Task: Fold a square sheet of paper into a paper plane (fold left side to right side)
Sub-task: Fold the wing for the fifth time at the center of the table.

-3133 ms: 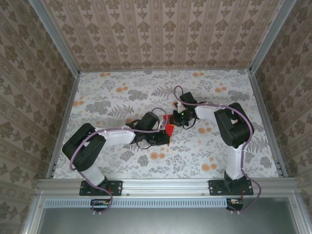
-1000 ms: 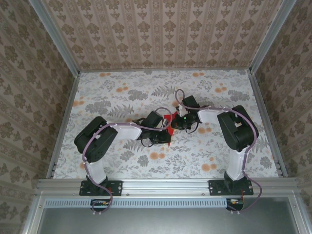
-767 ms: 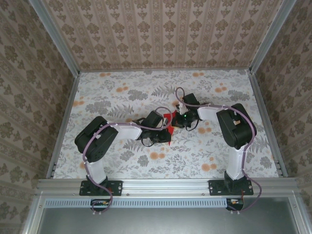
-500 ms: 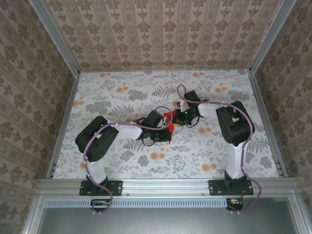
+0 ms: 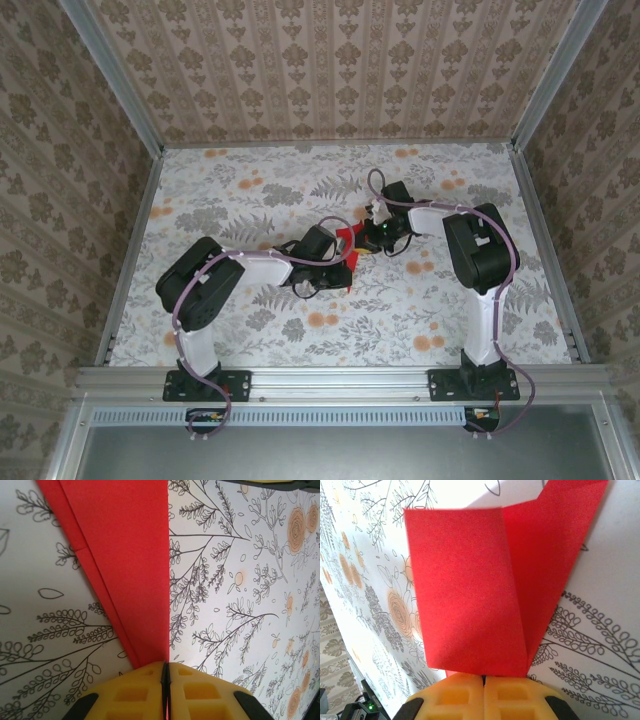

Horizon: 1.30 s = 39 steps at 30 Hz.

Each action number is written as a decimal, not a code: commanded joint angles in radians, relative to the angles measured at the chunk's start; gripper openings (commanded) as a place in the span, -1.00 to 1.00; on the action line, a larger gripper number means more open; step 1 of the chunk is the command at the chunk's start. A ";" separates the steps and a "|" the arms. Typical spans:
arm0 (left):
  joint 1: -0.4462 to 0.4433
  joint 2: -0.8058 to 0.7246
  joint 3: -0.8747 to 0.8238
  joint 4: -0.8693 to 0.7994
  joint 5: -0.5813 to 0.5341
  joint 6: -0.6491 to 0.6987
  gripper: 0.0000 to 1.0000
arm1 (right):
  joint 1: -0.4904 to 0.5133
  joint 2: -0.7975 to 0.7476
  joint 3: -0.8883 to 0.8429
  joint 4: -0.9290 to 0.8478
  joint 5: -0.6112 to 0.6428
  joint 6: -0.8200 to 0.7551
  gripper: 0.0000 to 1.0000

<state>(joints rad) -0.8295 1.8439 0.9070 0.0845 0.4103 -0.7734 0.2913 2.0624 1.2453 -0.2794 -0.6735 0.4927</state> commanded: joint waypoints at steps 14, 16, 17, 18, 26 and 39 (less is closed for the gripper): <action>-0.016 0.050 -0.037 -0.178 0.013 0.010 -0.78 | -0.064 0.062 0.137 0.065 0.079 -0.005 -0.68; -0.016 0.049 -0.037 -0.179 0.013 0.010 -0.78 | -0.071 0.070 0.152 0.058 0.086 -0.009 -0.66; -0.017 0.049 -0.037 -0.178 0.012 0.010 -0.78 | -0.072 0.077 0.160 0.055 0.088 -0.012 -0.66; -0.017 0.049 -0.037 -0.178 0.013 0.010 -0.78 | -0.076 0.079 0.165 0.052 0.091 -0.015 -0.66; -0.018 0.044 -0.040 -0.175 0.009 0.009 -0.78 | -0.078 -0.058 0.094 0.074 0.085 -0.017 -0.66; -0.018 0.043 -0.031 -0.183 0.008 0.011 -0.78 | -0.015 -0.050 -0.029 0.205 0.029 0.052 -0.70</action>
<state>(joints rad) -0.8307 1.8450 0.9085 0.0715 0.4305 -0.7734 0.2821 1.9690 1.1843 -0.1036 -0.6209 0.5308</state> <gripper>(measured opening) 0.109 0.151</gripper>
